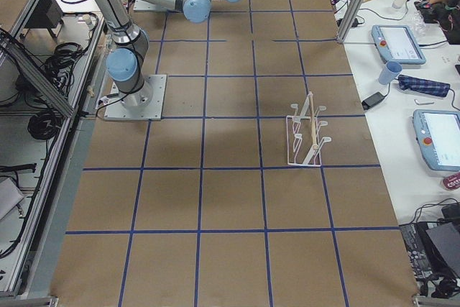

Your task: Transfer IKEA cup to right arm and place on rack

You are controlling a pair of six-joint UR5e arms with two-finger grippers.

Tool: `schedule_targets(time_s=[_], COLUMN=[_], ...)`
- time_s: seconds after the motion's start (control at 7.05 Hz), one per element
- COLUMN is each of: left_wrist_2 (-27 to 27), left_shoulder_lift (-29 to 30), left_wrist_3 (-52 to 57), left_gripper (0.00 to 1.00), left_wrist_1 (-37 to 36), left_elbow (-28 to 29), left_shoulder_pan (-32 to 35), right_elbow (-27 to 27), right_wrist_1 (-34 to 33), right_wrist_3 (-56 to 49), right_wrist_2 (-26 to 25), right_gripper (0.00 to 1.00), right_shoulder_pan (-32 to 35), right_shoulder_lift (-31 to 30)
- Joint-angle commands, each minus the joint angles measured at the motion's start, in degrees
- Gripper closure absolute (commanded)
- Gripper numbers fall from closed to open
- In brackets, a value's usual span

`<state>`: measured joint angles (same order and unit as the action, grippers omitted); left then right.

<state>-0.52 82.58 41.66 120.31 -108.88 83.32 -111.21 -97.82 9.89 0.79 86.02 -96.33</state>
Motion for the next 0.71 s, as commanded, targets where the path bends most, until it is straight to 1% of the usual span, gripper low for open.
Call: schedule_targets(time_s=[0.0,0.14,0.28,0.43,0.57], left_wrist_2=[-0.09,-0.09,-0.44,-2.27,-12.30], left_shoulder_lift=[-0.05,-0.31,-0.66,-1.45,-1.45], left_wrist_3=[-3.13,-4.81,-5.18,-9.44,-15.49], left_gripper=[0.00,0.00,0.00,0.00,0.00], left_wrist_1=[-0.08,-0.25,-0.34,-0.34,-0.17], left_elbow=[0.42,0.68,0.77,1.30,3.04], left_shoulder_pan=[-0.09,-0.18,-0.70,-1.84,-4.72], right_elbow=[0.38,0.29,0.38,0.38,0.38], right_wrist_1=[-0.09,-0.09,-0.17,-0.18,-0.18], right_wrist_3=[0.04,0.39,1.00,1.01,1.09], right_wrist_2=[0.26,2.88,2.99,2.99,3.08], right_gripper=[0.32,0.32,0.32,0.32,0.31], right_shoulder_pan=[-0.32,-0.85,-1.46,-2.77,-4.09], right_shoulder_lift=[0.26,0.44,0.44,0.44,0.53])
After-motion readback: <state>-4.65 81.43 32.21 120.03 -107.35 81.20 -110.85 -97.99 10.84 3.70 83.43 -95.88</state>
